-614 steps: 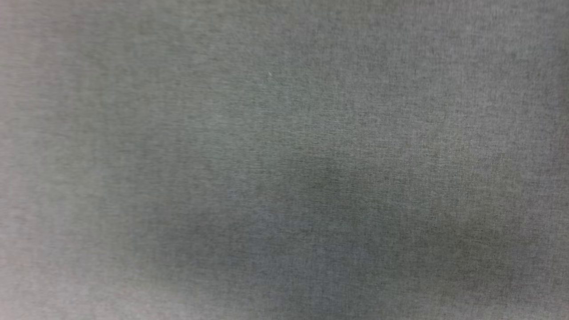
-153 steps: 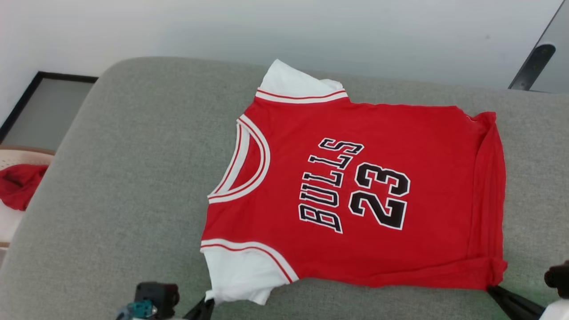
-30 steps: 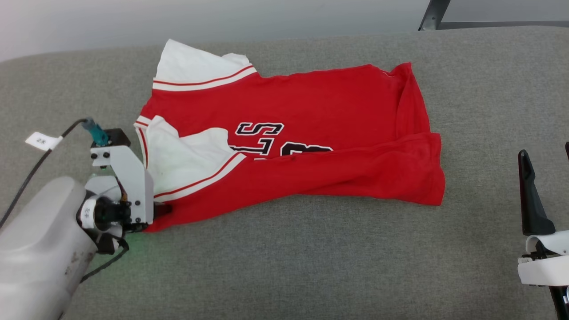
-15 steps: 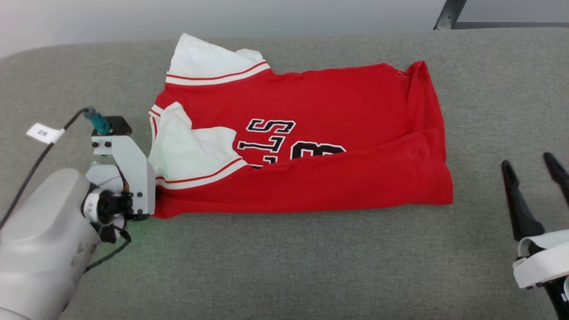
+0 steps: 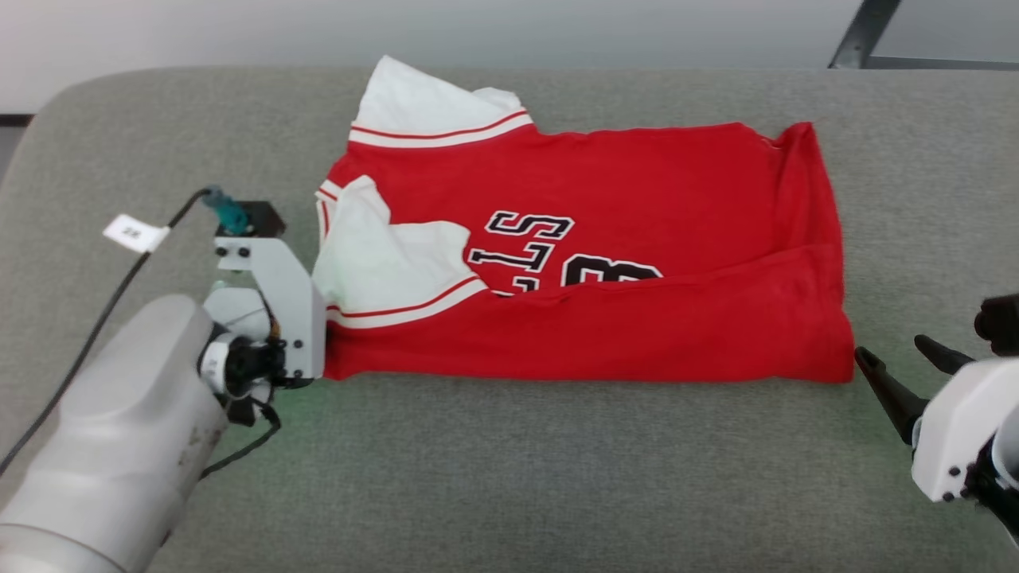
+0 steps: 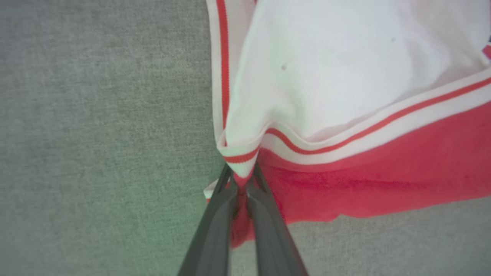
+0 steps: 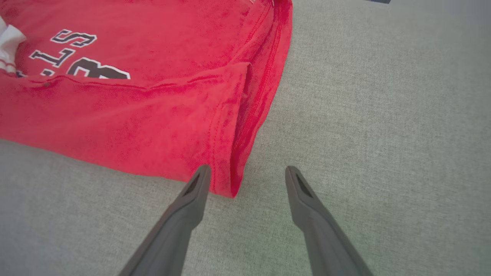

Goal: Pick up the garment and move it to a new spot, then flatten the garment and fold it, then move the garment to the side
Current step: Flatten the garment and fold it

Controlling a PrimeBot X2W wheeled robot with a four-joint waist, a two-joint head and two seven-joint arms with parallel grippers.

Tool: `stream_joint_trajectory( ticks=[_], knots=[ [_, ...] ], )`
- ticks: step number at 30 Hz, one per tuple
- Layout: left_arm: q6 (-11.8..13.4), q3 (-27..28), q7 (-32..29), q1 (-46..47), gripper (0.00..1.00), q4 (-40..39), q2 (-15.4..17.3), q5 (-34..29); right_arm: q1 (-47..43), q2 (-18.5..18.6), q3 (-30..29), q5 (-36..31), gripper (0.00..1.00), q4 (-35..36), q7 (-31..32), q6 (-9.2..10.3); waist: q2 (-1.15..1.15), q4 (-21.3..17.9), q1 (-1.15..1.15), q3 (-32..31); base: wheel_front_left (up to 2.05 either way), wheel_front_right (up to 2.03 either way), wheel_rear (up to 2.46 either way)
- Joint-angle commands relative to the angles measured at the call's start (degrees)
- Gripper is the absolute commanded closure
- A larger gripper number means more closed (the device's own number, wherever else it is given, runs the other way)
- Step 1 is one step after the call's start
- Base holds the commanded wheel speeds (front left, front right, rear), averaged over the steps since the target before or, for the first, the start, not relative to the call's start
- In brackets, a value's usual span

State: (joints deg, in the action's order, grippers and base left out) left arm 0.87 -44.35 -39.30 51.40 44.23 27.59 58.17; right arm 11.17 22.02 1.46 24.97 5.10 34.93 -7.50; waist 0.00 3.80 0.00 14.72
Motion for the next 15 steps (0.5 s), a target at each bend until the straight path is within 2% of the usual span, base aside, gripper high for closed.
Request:
stream_joint_trajectory(
  ticks=[1, 6, 13, 14, 15],
  knots=[
    [-0.7, -0.5, 0.3, 0.5, 1.0, 0.2, -1.2, -0.2, 1.6, -0.2, -0.1, 0.7, 0.0, -1.4, 2.9, 0.03, 0.0, 1.5, 0.0, 0.3, 0.0, 0.0, 0.0],
    [-1.5, -0.9, 0.9, 2.1, 1.0, 0.8, -3.2, -0.6, 5.5, -1.9, -0.5, 1.0, 0.0, -6.5, 9.8, 0.03, 0.0, 3.3, 0.0, 1.3, 0.0, 0.0, 0.0],
    [-2.7, -1.3, 2.0, 3.4, 1.0, 2.3, -5.4, -0.6, 9.5, -3.8, -0.4, -0.1, 0.0, -12.7, 15.8, 0.02, 0.0, 5.2, 0.0, 2.7, 0.0, 0.0, 0.0],
    [-2.8, -1.3, 2.0, 3.4, 1.0, 2.6, -5.5, -0.6, 9.9, -3.7, 0.1, -0.3, 0.13, -13.4, 16.5, 0.02, 0.0, 5.3, 0.0, 2.8, 0.0, 0.0, 0.0],
    [-3.1, -1.3, 2.1, 3.5, 1.0, 2.9, -5.7, -0.5, 10.2, -3.7, 0.4, -0.2, 0.73, -14.0, 17.0, 0.02, 0.0, 5.4, 0.0, 2.9, 0.0, 0.0, 0.0]
  ],
)
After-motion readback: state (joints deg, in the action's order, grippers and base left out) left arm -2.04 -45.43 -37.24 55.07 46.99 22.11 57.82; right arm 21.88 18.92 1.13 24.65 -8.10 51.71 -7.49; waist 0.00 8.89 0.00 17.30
